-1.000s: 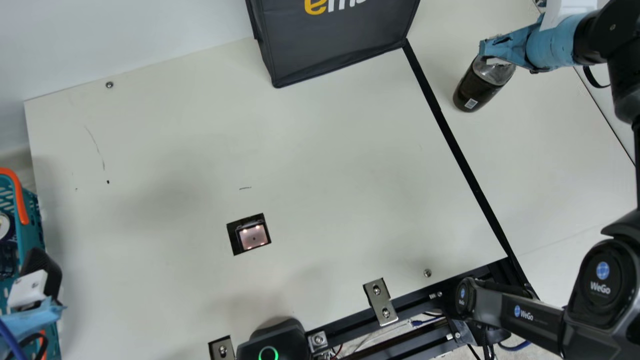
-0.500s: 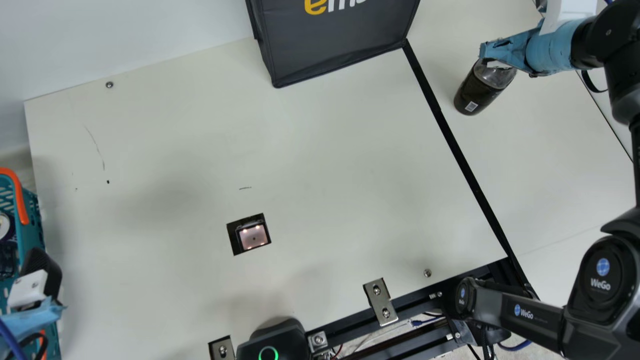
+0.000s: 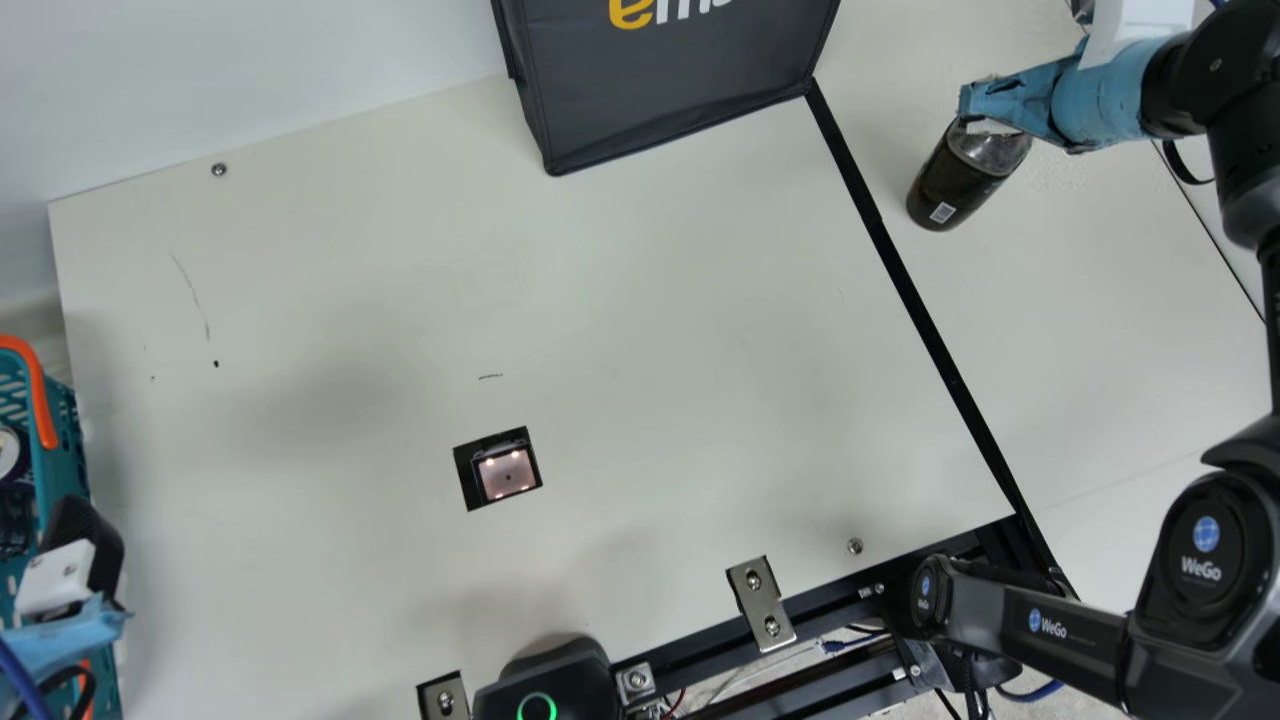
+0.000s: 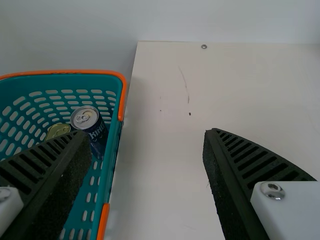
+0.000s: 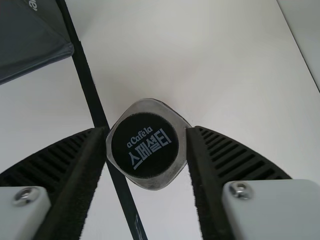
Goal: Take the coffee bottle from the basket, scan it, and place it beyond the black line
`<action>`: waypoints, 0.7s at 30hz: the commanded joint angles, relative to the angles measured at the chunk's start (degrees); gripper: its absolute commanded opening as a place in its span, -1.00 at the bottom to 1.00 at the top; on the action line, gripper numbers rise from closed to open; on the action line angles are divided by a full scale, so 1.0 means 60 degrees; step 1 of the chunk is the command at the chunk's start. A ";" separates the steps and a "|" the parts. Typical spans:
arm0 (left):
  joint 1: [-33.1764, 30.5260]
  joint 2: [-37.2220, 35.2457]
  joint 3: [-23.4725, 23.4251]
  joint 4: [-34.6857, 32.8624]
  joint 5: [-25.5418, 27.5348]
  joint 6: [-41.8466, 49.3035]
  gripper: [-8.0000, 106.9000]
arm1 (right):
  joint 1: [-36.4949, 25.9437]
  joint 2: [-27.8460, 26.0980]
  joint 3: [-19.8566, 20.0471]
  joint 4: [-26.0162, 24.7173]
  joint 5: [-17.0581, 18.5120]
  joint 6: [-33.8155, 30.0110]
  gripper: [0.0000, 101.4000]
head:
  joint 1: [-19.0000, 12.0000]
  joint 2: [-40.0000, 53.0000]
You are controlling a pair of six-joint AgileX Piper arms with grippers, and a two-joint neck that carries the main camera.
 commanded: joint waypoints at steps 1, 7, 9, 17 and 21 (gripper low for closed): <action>0.0000 0.0000 0.0000 0.0000 0.0000 0.0000 0.71 | 0.0002 0.0012 -0.0013 -0.0012 0.0046 0.0011 0.45 | -0.0247 -0.0022; 0.0000 0.0000 0.0000 0.0000 0.0000 0.0000 0.71 | 0.0002 0.0025 -0.0132 -0.0021 0.0059 0.0013 0.79 | -0.0247 -0.0022; 0.0000 0.0000 0.0000 0.0000 0.0000 0.0000 0.71 | 0.0016 0.0022 -0.0219 -0.0002 0.0080 0.0001 0.79 | -0.0247 -0.0022; 0.0000 0.0000 0.0000 0.0000 0.0000 0.0000 0.71 | 0.0203 -0.0010 -0.0728 0.0195 0.0220 -0.0053 0.79 | -0.0247 -0.0022; 0.0000 0.0000 0.0000 0.0000 0.0000 0.0000 0.71 | 0.0393 -0.0014 -0.1041 0.0312 0.0291 -0.0051 0.79 | -0.0247 -0.0022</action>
